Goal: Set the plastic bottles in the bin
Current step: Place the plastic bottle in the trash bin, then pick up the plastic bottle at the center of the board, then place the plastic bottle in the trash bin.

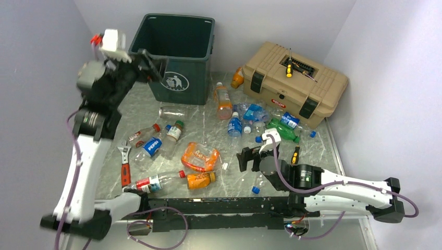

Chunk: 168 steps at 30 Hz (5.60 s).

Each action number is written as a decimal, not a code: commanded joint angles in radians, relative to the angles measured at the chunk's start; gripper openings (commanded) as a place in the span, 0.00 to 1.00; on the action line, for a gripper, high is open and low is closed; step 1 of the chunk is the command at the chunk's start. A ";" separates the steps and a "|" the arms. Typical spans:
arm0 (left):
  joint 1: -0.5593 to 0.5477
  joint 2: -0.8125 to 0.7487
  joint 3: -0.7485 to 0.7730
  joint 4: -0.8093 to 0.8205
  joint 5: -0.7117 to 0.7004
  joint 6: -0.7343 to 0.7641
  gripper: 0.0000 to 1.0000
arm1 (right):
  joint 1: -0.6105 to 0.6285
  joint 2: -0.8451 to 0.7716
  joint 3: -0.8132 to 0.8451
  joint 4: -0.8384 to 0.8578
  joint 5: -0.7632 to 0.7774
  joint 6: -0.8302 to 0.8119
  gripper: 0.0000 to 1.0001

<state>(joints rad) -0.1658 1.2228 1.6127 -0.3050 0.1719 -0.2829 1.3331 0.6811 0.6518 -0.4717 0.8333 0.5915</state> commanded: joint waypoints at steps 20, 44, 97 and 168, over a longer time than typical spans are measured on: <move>-0.281 -0.213 -0.720 -0.035 0.194 -0.089 0.99 | -0.414 0.290 -0.033 0.120 -0.333 0.167 1.00; -0.279 -0.287 -0.767 -0.024 0.193 -0.131 0.96 | -0.603 0.903 0.221 0.278 -0.562 0.123 0.93; -0.298 -0.208 -0.724 0.688 0.615 -0.433 0.99 | -0.166 0.129 -0.445 1.430 -0.595 -0.267 0.38; -0.445 0.051 0.104 0.359 -0.333 0.509 0.00 | -0.131 -0.274 -0.114 0.238 -0.319 -0.095 1.00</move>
<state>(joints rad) -0.6159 1.1961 1.6035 -0.1295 -0.0494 0.1204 1.1992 0.4168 0.5476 -0.1902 0.4824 0.4797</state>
